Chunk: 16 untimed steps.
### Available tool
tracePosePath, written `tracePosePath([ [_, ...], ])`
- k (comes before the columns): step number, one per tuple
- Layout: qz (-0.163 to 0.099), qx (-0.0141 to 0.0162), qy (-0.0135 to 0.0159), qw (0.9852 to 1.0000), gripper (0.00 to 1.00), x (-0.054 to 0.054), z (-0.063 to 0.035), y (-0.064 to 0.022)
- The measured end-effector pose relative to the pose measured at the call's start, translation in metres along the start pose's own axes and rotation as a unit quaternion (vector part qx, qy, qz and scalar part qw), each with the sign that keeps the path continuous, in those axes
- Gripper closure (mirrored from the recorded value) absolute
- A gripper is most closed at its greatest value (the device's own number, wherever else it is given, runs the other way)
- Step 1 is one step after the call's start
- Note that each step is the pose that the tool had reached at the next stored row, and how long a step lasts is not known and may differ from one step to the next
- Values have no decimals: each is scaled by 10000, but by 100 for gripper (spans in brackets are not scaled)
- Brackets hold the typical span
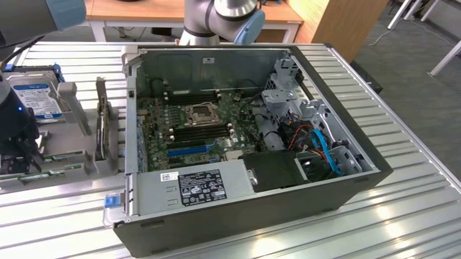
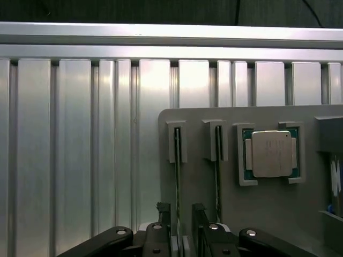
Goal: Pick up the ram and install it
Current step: 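Pick up the ram and move it above insertion slot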
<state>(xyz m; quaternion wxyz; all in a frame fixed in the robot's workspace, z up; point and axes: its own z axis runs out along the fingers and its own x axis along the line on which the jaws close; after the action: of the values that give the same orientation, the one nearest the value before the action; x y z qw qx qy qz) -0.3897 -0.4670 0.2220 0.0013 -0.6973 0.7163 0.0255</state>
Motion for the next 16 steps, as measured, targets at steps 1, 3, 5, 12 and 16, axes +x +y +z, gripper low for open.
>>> tracePosePath([
  [1,0,0,0,10000,70,1,13,0],
  [3,0,0,0,10000,70,3,40,-1],
  [5,0,0,0,10000,70,4,67,-2],
  [12,0,-1,1,10000,70,8,104,-4],
  [16,-1,1,-1,10000,70,9,107,-18],
])
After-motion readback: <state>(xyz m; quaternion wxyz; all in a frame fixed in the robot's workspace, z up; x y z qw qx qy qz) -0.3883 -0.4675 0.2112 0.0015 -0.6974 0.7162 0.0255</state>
